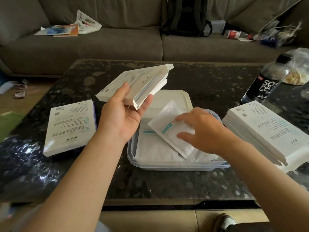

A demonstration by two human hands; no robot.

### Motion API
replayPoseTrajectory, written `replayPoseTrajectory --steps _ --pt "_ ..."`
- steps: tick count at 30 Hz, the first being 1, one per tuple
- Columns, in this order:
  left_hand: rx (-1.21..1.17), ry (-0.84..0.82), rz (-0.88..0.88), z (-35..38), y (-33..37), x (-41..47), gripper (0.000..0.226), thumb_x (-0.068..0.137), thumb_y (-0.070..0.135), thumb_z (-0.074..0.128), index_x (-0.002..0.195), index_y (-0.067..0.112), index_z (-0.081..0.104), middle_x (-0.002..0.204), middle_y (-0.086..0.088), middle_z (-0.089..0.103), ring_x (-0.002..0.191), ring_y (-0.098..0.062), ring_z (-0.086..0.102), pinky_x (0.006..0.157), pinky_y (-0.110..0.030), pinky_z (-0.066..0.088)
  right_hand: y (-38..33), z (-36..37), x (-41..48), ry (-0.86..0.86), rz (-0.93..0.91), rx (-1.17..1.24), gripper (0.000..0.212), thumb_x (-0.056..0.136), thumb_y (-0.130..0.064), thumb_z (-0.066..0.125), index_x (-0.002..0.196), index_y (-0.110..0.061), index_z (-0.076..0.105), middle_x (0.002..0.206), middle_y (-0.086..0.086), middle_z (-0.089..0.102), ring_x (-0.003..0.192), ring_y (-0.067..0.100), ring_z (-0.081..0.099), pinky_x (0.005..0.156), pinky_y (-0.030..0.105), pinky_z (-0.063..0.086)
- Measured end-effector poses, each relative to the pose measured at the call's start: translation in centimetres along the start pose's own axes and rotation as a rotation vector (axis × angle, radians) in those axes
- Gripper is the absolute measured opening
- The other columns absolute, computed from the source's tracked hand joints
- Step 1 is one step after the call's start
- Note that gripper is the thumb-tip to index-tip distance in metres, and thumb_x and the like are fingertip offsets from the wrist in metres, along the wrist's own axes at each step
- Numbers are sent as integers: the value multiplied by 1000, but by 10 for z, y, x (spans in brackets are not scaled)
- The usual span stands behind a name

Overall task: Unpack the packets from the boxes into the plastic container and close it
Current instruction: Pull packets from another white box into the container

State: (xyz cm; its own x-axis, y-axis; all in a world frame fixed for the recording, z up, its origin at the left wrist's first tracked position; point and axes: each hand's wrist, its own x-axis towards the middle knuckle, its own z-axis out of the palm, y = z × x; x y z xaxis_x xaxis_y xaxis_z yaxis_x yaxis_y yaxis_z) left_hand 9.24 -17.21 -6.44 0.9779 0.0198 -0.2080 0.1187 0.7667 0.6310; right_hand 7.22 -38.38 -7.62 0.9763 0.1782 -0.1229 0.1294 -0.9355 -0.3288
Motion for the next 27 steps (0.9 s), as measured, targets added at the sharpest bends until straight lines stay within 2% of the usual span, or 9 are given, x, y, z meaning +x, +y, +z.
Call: replayPoseTrajectory --steps 1,3,6,9,14,18,21,24,27 --pt "-3 1 0 0 1 0 44 103 21 64 145 18 51 129 -18 68 108 -33 75 77 -40 65 2 0 0 -54 -50 -80 51 91 -48 66 140 -43 51 144 -8 45 132 19 43 111 37 39" --pt "0 -2 -3 -1 1 1 44 103 21 64 144 18 51 129 -18 68 110 -34 74 79 -41 65 1 1 0 -104 -105 -155 58 92 -51 64 146 -49 43 158 -12 27 145 19 24 119 40 27" --pt "8 -8 -18 -2 0 2 46 102 22 66 145 20 50 132 -19 66 113 -35 73 80 -43 65 0 9 2 -148 -122 -137 61 91 -56 63 147 -51 40 163 -13 18 147 20 27 119 41 31" --pt "14 -13 -27 -3 -1 2 47 101 21 67 145 20 51 134 -19 65 116 -37 72 78 -43 65 -3 14 3 -131 -35 -60 65 89 -56 65 148 -47 39 155 -7 31 134 21 47 108 33 44" --pt "22 -20 -26 -3 -1 0 44 101 21 66 143 18 54 133 -20 66 113 -35 73 75 -41 65 -7 9 8 -53 102 -42 76 82 -60 71 147 -39 38 136 -4 58 117 20 59 97 36 55" --pt "20 -23 -24 -2 -1 0 43 102 21 65 143 18 53 133 -20 66 112 -35 74 77 -41 65 -7 7 6 -9 146 -89 64 88 -44 73 142 -34 40 129 -4 64 100 19 65 79 32 60" --pt "25 -28 -22 -2 -2 0 41 102 21 65 142 18 54 133 -19 66 113 -34 74 78 -42 65 -2 2 1 -1 220 -176 55 92 -34 69 140 -34 43 128 -4 63 92 19 64 68 30 57" --pt "21 -23 -21 -1 -2 0 45 101 20 66 144 19 52 133 -20 66 113 -35 73 77 -42 65 -5 -4 -7 -12 320 -330 47 93 -40 67 137 -30 50 122 -2 64 89 19 64 59 28 46" --pt "17 -20 -21 -1 -2 0 47 100 20 67 144 18 52 135 -21 65 114 -37 72 75 -41 65 -15 -5 -13 25 373 -542 42 89 -39 72 127 -28 58 110 4 52 88 21 48 57 31 40"
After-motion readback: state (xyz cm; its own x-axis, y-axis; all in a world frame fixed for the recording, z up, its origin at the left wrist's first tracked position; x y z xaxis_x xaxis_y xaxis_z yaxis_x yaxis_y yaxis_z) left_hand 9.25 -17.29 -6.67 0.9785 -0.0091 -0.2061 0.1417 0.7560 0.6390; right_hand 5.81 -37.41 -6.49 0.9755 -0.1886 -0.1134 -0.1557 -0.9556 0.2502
